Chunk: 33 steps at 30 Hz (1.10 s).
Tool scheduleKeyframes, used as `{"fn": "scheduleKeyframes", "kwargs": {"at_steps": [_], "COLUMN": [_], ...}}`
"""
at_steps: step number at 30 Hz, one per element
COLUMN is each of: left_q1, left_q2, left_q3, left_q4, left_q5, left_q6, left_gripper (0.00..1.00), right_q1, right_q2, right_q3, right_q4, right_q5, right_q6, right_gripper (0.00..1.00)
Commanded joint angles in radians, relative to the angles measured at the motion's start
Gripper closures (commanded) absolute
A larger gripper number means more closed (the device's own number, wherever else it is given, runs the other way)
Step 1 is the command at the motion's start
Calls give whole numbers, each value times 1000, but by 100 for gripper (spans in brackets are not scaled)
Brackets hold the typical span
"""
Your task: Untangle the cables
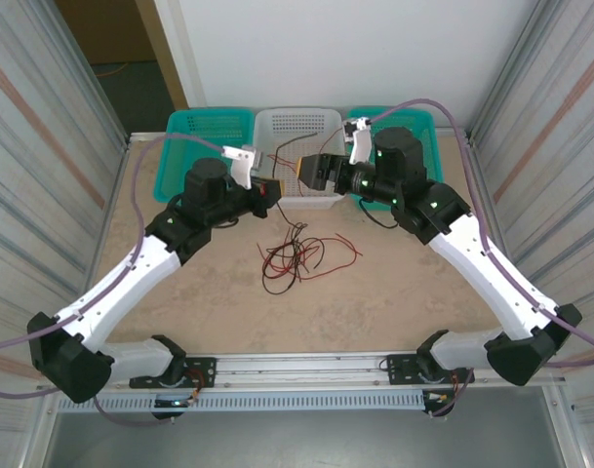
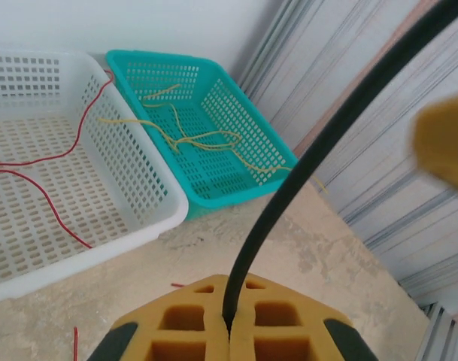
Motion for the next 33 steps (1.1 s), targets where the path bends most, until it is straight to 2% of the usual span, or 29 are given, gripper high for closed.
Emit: {"fn": "scheduleKeyframes", "kwargs": {"at_steps": [1,4,8,13,17,23,28,33], "left_q1": [14,44,84,101,169,310,424,495], "left_q2": [3,-7,-8,-7,-29,-54,-66,-43], "left_q3": [89,106,99,137,151,230,233,268], "left_q4": [-109,-116,-54,-77,-76,-224,-171,-203], "left_q5": [-22,15,122,131,163,92,152,96], "left_q6": [-53,-124,-241,-267,-317,-324,-388,-363], "left_gripper": [100,100,100,100,100,100,100,100], "right_q1": [-1,4,28,52,38,8,5,6], "right_q2": [16,43,85,166,238,276,330,352], "right_q3": [-70,-138,-217,-242,-253,-292,-284,-282], "right_q4": [-49,-34,32,47,13,-17,-54,-73], "right_q5": [57,51,23,19,31,59,43,51], "right_q6": [4,56,98,105,105,127,123,130], "right_gripper": [17,18,19,25,31,28,31,35]}}
